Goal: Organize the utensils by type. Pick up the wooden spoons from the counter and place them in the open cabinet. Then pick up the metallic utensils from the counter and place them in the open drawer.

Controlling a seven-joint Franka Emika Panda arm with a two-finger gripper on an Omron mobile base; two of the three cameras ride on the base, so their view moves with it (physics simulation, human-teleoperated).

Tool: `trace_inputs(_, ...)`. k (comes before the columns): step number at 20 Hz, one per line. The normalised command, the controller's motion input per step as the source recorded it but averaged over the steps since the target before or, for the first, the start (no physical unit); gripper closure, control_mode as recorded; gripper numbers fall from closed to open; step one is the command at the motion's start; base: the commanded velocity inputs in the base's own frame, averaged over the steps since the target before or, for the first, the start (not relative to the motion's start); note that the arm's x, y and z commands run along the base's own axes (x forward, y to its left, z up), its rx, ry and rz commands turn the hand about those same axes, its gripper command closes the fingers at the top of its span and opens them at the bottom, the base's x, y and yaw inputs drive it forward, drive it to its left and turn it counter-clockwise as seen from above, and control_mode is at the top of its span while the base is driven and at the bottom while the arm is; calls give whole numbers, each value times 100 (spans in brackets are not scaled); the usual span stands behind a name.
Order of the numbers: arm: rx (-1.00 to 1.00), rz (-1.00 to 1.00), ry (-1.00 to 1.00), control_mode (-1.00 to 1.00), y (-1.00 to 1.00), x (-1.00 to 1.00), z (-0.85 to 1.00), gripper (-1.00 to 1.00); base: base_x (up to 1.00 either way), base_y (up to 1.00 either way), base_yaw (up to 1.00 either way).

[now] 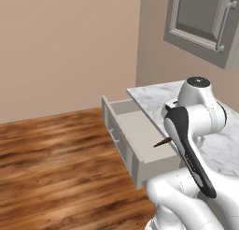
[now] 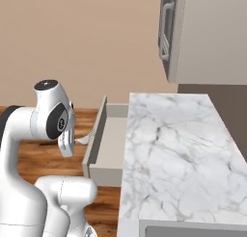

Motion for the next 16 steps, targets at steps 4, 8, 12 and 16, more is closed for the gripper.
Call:
trace_inputs(4,0,0,0,100,0,0,0,100,43,-38,0)
trace_inputs(8,0,0,0,100,0,0,0,100,46,-40,0)
trace_inputs(12,0,0,0,100,0,0,0,100,51,-39,0)
trace_inputs(16,0,0,0,100,0,0,0,100,51,-39,0)
